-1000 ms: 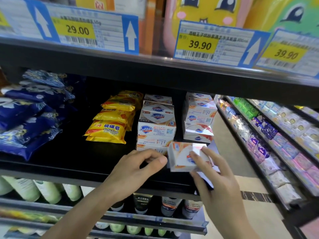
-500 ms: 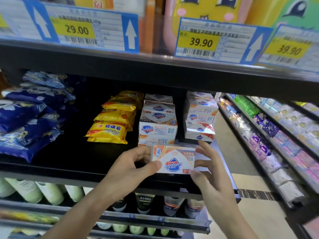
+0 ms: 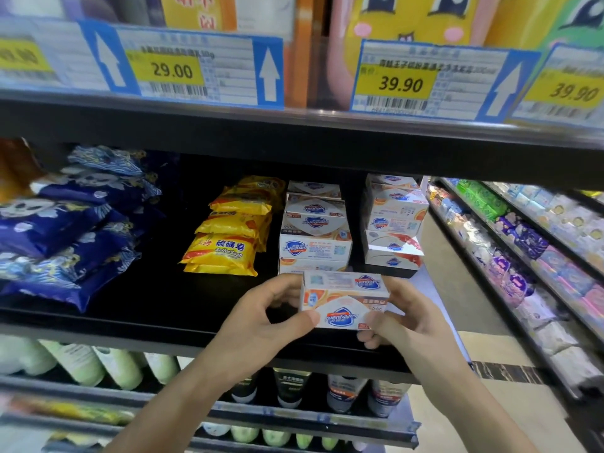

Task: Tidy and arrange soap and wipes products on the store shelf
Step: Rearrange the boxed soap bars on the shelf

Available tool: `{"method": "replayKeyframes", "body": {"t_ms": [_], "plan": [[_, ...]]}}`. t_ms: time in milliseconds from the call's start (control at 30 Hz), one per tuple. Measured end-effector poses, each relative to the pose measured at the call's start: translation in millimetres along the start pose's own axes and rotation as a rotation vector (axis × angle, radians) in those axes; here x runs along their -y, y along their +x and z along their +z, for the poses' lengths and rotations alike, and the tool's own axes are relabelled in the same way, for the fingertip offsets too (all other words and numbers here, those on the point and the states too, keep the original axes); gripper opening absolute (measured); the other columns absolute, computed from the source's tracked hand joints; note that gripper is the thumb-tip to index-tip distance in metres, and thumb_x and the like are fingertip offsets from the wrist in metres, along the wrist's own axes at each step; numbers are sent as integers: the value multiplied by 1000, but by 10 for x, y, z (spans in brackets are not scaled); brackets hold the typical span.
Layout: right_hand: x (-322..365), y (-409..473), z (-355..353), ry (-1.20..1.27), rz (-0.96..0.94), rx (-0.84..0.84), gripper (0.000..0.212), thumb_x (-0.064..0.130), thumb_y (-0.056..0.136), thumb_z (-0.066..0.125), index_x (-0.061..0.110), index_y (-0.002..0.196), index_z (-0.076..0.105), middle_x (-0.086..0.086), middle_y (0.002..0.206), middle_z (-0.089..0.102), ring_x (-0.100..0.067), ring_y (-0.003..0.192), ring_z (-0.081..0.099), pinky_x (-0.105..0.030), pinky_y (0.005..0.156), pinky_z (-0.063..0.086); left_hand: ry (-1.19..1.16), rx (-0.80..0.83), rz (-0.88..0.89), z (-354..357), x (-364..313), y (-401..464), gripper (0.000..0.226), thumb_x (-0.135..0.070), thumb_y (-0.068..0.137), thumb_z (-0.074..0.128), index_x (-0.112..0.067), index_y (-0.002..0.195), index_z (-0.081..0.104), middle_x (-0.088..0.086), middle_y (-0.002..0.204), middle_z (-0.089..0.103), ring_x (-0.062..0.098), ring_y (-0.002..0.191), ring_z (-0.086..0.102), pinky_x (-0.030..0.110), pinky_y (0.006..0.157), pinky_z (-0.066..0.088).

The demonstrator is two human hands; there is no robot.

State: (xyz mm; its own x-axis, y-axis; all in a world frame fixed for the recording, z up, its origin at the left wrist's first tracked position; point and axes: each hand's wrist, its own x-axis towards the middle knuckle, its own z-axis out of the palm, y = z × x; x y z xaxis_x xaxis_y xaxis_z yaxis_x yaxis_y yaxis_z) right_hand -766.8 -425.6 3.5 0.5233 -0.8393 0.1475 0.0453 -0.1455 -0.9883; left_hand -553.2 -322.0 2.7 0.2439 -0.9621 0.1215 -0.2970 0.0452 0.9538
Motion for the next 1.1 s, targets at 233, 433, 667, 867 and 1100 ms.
{"method": "replayKeyframes", "body": {"t_ms": [233,433,667,867,1100], "plan": [[-48,-23,-25,-79,-89,40,41,10,78,70,33,113,67,0,116,75,-29,85,71,-40,80,61,-87,20,37,-8,-32,16,38,-40,92,71,-33,129,67,-14,129,72,6,123,65,29,104,51],[-93,-53,-49,-79,-135,11,35,9,82,72,31,110,66,-2,116,74,-26,102,71,-44,87,61,-106,46,-19,-1,-34,39,68,-67,75,66,-31,132,65,-11,130,71,8,126,63,37,113,48],[-101,-88,-33,-75,-108,85,36,13,88,71,28,120,60,-3,122,72,-34,106,67,-50,85,59,-139,100,-41,12,-50,36,59,-57,80,72,-29,132,66,-7,129,74,10,126,65,41,114,43],[-67,-92,-30,-40,-79,59,56,36,83,77,37,134,52,8,128,68,-27,98,68,-34,87,59,-169,51,-37,-27,-16,47,56,-40,84,76,-24,137,62,-6,128,74,13,124,67,34,107,48],[14,-49,-10,49,27,-17,57,55,82,68,31,133,58,6,110,74,-25,82,73,-32,71,61,-109,-1,16,-57,56,29,62,-46,70,88,-38,127,64,-8,128,74,15,115,71,38,102,50]]}}
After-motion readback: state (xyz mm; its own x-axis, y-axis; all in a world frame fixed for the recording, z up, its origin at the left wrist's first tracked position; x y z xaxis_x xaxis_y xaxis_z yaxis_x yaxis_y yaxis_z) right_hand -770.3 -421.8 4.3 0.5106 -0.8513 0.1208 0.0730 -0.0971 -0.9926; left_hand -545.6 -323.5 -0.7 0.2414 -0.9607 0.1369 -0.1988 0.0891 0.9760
